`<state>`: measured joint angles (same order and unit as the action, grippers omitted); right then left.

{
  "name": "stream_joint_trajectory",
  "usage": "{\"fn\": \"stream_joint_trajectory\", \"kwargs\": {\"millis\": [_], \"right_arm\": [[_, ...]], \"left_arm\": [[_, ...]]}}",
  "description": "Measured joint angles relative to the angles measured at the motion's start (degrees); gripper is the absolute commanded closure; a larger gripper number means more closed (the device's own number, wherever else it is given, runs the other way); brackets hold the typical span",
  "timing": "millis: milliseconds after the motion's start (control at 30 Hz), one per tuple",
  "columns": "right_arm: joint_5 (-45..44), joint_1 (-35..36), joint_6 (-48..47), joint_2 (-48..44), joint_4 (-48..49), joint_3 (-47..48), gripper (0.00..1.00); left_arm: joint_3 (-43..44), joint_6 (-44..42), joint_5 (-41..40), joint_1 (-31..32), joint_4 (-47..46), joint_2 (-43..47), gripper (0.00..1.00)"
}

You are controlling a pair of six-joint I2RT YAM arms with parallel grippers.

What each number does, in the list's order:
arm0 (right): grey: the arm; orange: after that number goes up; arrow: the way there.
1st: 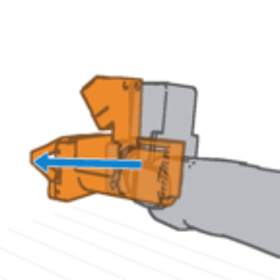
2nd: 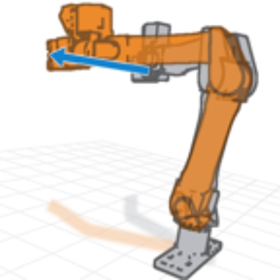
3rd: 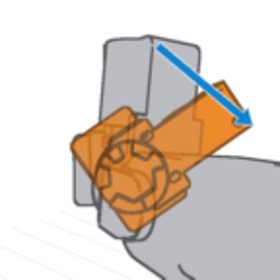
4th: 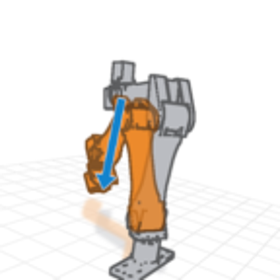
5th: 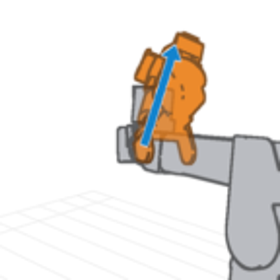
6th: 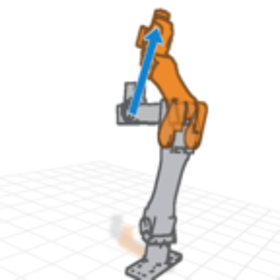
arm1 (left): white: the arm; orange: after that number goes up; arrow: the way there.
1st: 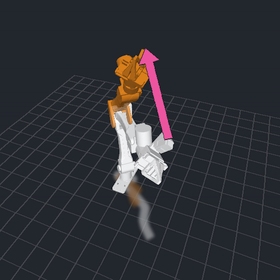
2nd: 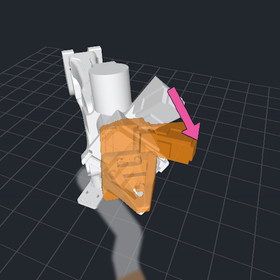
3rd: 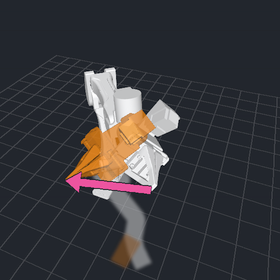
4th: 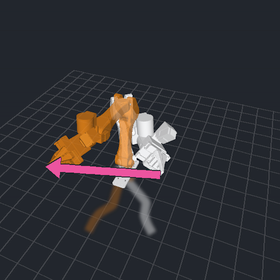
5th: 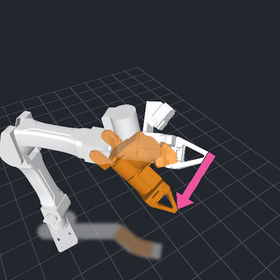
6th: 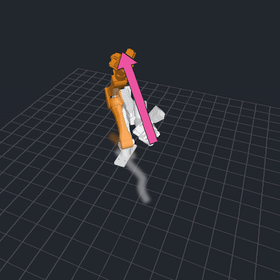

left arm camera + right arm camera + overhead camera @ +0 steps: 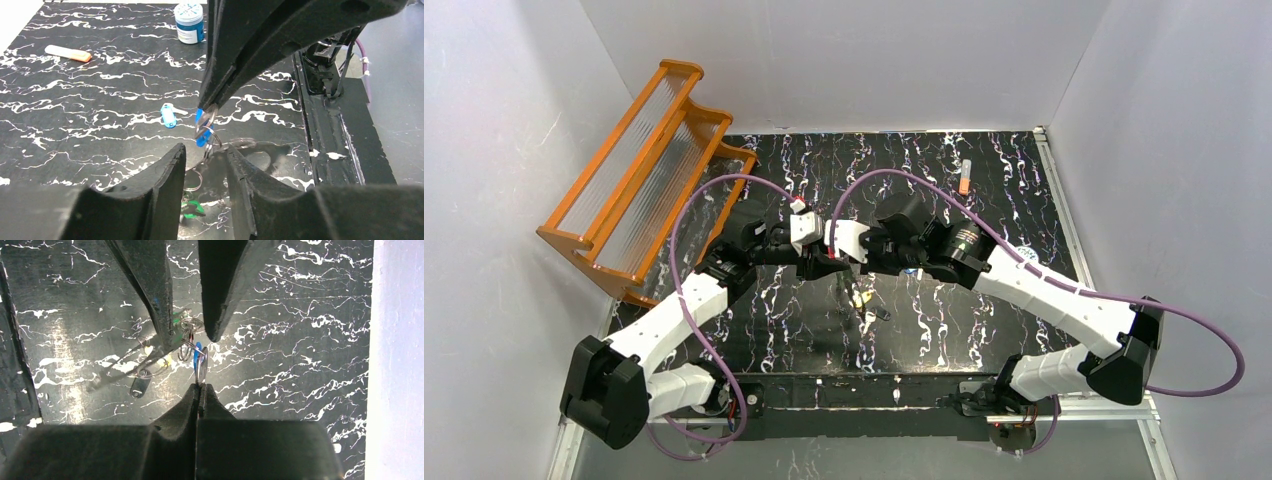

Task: Remove the keys from the keyring

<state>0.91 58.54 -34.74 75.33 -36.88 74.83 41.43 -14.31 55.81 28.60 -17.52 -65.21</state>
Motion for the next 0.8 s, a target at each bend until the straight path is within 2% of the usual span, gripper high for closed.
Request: {"fn": "stream_joint_trajectory", "kwargs": {"millis": [367, 600, 800], "right_arm": [[-2.08, 0.63, -0.09, 0.11, -0.72, 1.11, 0.99], [-4.09, 0.85, -0.15, -0.46, -0.46, 0.59, 0.99], [-7.39, 1.11, -0.02, -4.39, 1.84, -4.13, 0.99]], "left_arm": [[0.55, -0.22, 2.16, -0.13, 0.79, -0.28, 1.0], [0.66, -0.48, 2.23, -0.15, 1.22, -0.39, 1.0], [0.57, 2.56, 1.75, -0.13, -1.42, -0.39, 1.0]]}}
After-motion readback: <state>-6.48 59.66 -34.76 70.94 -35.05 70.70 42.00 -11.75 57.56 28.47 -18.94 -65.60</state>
